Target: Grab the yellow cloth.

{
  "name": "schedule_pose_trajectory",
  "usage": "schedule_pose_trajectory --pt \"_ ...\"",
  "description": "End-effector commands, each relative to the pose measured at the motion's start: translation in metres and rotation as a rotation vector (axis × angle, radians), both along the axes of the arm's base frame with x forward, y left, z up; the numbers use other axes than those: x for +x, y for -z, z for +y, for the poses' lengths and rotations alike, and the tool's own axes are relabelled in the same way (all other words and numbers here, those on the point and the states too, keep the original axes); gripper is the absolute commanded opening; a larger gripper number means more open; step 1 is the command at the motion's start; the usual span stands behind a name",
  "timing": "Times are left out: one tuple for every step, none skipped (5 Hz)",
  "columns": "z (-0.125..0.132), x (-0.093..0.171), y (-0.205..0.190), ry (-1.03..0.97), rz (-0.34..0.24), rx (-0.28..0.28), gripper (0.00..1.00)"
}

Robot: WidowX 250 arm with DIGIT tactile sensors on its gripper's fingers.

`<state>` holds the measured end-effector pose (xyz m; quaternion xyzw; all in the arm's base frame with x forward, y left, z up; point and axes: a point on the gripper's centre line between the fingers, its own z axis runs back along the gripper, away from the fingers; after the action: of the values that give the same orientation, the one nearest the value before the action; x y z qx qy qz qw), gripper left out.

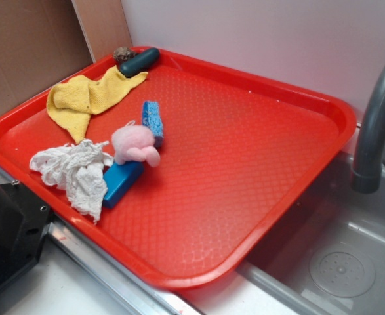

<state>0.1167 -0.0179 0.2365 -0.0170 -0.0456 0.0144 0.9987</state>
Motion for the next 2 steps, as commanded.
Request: schedule_pose_trajectory --pt "0.000 0.000 0.000 0.000 0.000 0.000 1.00" --pt "0.044 0.004 0.043 -0.235 0.026 0.056 1.00"
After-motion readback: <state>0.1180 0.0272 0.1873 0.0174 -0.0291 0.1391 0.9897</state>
